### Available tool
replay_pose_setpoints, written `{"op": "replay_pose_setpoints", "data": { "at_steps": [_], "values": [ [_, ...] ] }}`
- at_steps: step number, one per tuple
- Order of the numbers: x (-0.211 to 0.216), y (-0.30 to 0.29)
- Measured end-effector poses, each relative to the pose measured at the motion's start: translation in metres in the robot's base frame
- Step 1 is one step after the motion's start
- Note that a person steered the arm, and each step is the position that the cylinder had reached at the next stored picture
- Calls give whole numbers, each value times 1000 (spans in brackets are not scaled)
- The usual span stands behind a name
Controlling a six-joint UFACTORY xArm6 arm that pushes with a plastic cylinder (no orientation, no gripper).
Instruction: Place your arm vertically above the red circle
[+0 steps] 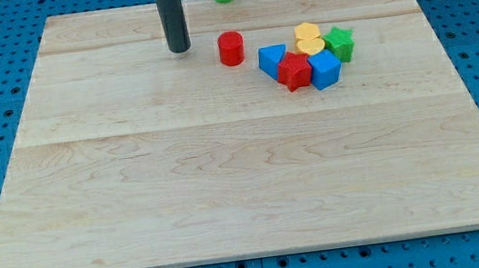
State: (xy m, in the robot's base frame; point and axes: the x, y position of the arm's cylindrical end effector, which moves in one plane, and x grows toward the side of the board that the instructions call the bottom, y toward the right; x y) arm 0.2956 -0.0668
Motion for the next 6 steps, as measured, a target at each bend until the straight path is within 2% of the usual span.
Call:
{"op": "replay_pose_setpoints", "data": {
  "at_steps": [2,3,4,6],
  "values": [
    [38,11],
    [29,32],
    [21,26],
    [-18,52]
  ]
}}
